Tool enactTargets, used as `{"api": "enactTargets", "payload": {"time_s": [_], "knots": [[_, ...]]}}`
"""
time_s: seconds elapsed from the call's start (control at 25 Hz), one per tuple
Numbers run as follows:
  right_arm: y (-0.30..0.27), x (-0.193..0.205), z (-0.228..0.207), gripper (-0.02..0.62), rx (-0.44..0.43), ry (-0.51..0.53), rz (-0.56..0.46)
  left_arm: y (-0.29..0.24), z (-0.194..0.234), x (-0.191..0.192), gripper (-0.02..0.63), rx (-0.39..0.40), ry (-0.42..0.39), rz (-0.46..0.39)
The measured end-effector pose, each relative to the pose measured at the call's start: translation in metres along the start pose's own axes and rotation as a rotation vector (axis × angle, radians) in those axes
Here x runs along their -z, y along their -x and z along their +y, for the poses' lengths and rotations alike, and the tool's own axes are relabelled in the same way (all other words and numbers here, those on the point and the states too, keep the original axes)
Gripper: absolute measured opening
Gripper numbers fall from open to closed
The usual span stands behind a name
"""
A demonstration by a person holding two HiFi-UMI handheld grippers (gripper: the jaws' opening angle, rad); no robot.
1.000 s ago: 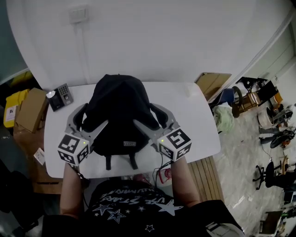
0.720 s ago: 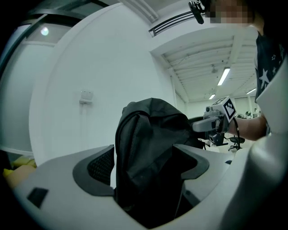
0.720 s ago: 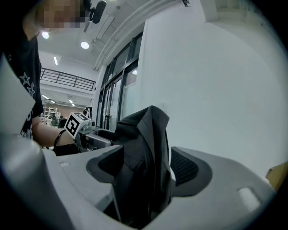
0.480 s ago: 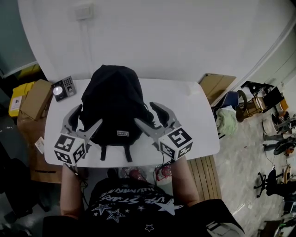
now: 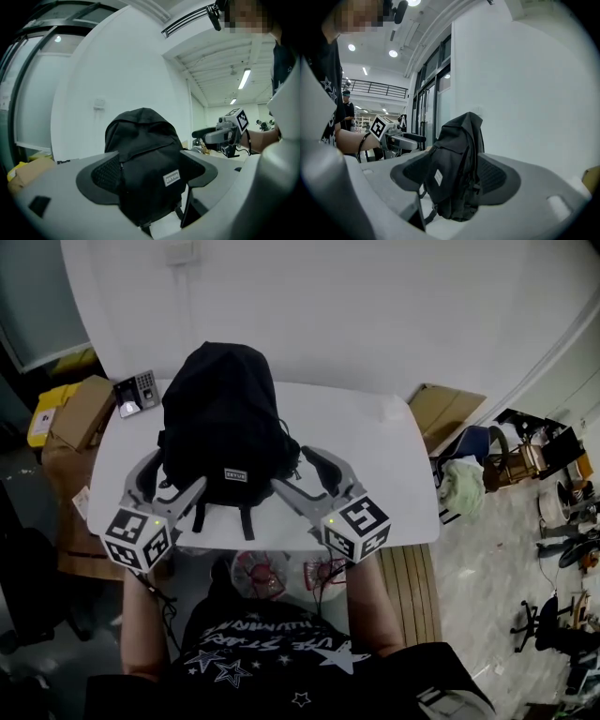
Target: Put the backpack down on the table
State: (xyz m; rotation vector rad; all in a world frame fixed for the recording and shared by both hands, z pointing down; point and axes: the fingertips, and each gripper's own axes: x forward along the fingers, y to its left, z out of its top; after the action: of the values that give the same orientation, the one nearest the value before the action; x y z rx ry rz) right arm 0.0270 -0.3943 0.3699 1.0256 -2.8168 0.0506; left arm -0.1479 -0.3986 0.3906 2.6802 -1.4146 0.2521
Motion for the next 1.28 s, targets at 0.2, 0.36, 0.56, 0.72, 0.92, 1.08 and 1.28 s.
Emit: {"api": "enactTargets", "payload": {"time_s": [0.2, 0.36, 0.56, 0.72, 0.92, 1.08, 1.28], "knots": [[0.029, 0.009, 0.015, 0.239, -0.020, -0.018, 0.003, 0.013, -0.039, 0.009, 0.379, 0.018, 0.013, 0.013], [0.056, 0.018, 0.027, 0.191, -0.038, -0.036, 0.012, 0.021, -0.076, 0.015, 0.379, 0.050, 0.008, 0.032], [0.073, 0.026, 0.045, 0.108, -0.070, -0.054, 0.008, 0.031, -0.105, 0.020, 0.377, 0.078, 0.017, 0.038], [0.088, 0.030, 0.053, 0.050, -0.091, -0.049, 0.018, 0.042, -0.127, 0.020, 0.376, 0.081, 0.021, 0.037], [0.103, 0.032, 0.053, 0.003, -0.085, -0.042, 0.021, 0.049, -0.136, 0.019, 0.258, 0.059, 0.023, 0.027], [0.112, 0.039, 0.052, 0.002, -0.078, -0.059, 0.015, 0.047, -0.146, 0.028, 0.139, 0.094, 0.011, 0.058], [0.116, 0.048, 0.058, 0.002, -0.070, -0.074, 0.031, 0.046, -0.156, 0.036, 0.133, 0.128, 0.016, 0.063]]}}
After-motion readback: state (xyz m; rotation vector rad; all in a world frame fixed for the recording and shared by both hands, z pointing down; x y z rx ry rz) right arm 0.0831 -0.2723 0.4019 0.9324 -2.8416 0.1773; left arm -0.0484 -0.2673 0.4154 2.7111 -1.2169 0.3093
